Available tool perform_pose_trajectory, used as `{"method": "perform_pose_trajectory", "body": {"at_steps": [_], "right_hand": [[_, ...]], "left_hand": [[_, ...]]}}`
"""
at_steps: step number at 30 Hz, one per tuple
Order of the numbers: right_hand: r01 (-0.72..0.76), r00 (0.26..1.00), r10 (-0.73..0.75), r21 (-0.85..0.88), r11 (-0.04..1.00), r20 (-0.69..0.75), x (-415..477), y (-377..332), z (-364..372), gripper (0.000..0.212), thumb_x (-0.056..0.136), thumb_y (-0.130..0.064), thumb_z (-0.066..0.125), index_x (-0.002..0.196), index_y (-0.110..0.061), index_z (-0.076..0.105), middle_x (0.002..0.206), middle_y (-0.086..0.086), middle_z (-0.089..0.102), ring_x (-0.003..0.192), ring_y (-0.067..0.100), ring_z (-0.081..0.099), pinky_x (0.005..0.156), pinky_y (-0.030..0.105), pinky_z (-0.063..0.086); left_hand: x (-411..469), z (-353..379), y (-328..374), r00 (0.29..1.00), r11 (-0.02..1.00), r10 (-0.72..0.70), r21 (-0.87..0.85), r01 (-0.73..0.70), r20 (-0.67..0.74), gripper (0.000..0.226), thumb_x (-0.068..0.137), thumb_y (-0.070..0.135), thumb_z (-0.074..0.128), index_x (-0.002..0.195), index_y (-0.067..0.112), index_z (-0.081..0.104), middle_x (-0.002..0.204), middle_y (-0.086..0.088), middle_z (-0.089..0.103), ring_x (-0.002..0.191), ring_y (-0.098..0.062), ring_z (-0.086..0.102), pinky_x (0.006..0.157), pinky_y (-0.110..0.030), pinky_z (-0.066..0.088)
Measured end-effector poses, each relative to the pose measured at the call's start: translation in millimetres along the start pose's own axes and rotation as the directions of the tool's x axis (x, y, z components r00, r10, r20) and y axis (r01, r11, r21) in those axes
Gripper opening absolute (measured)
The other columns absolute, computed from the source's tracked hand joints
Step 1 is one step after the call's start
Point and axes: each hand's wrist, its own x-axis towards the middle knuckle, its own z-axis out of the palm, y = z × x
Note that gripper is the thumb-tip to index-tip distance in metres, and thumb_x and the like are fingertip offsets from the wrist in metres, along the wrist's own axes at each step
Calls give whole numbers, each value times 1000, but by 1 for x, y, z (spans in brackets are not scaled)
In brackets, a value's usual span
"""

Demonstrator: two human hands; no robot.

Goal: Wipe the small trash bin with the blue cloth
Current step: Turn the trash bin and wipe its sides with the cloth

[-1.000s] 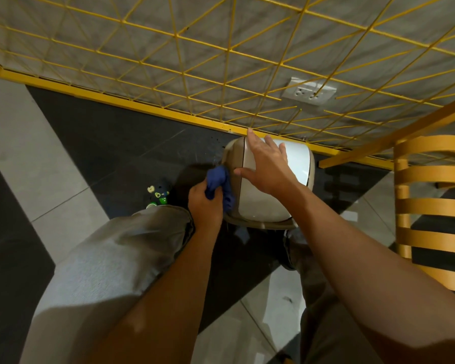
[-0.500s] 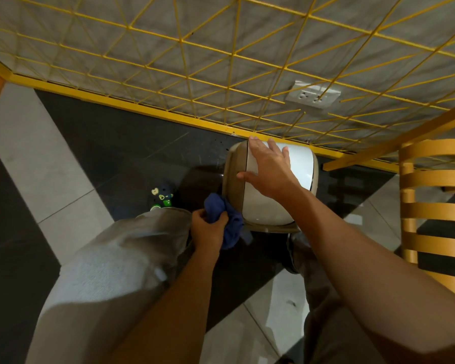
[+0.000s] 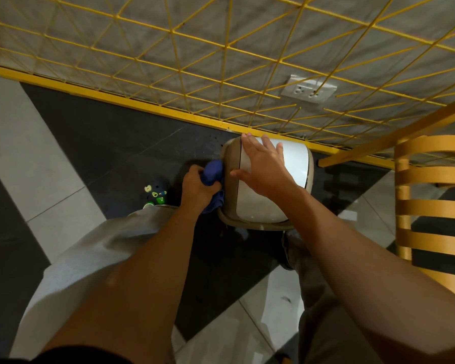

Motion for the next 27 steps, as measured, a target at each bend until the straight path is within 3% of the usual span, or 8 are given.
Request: {"method": "perform_pose_trajectory", "body": {"at_steps": [3, 8, 11, 13, 15, 17, 23, 27], "right_hand": [[3, 1000, -3, -19, 1000, 10, 1, 0, 1, 83, 86, -45, 56, 148, -16, 11, 158, 3, 12, 145, 30, 2, 115, 53, 1], [18, 1000, -18, -56, 998, 4, 1, 2, 1, 81, 87, -46, 54, 148, -15, 11, 158, 3, 13, 145, 30, 4, 115, 53, 3], [14, 1000, -13, -68, 998, 8, 0, 2, 0, 81, 87, -47, 53, 148, -16, 9, 158, 3, 12, 145, 30, 3, 115, 53, 3], [13, 1000, -12, -64, 998, 12, -1, 1, 1, 81, 87, -47, 53, 148, -16, 10, 158, 4, 12, 145, 31, 3, 115, 53, 3], [11, 1000, -10, -53, 999, 15, -1, 1, 0, 81, 87, -46, 54, 148, -16, 10, 158, 4, 13, 145, 31, 4, 115, 53, 3], [13, 1000, -12, -55, 998, 10, -1, 1, 0, 81, 87, -46, 54, 148, -16, 10, 158, 4, 13, 145, 31, 4, 115, 53, 3], [16, 1000, -16, -71, 997, -5, -2, 3, 2, 80, 87, -47, 53, 148, -17, 11, 158, 4, 13, 145, 30, 4, 115, 52, 3], [19, 1000, -18, -73, 997, 14, -2, 2, 1, 80, 88, -48, 52, 148, -16, 9, 158, 4, 11, 145, 30, 2, 115, 52, 1]], "left_hand": [[18, -2, 12, 997, 995, 73, 65, -73, -8, 42, 78, 8, 67, 112, -5, 47, 112, -25, 57, 99, -33, 54, 75, -27, 36], [32, 1, 24, 992, 992, 118, 41, -116, -51, 42, 78, 10, 67, 114, -2, 49, 115, -23, 56, 102, -33, 54, 78, -30, 39], [16, 8, 15, 988, 994, 93, -41, -99, -126, 30, 84, 15, 62, 107, -1, 53, 105, -19, 58, 89, -26, 55, 62, -12, 37], [2, 10, 9, 993, 987, 5, -156, -24, -121, 22, 85, 14, 60, 104, 4, 53, 98, -12, 58, 77, -18, 55, 52, -10, 41], [-13, 13, 1, 987, 967, -123, -235, 96, -104, 19, 85, 15, 60, 103, 10, 53, 96, -8, 58, 77, -15, 55, 65, -15, 47], [-34, 19, -10, 961, 924, -258, -317, 215, -98, 18, 85, 16, 59, 102, 14, 51, 102, -8, 58, 91, -21, 56, 82, -30, 47], [-80, 44, -28, 920, 835, -364, -487, 255, -142, 22, 84, 9, 61, 101, 11, 47, 103, -7, 53, 95, -20, 53, 88, -36, 44], [-70, 38, -23, 951, 884, -263, -435, 170, -163, 21, 81, 1, 59, 87, 16, 45, 81, 4, 51, 80, -16, 51, 78, -33, 45]]}}
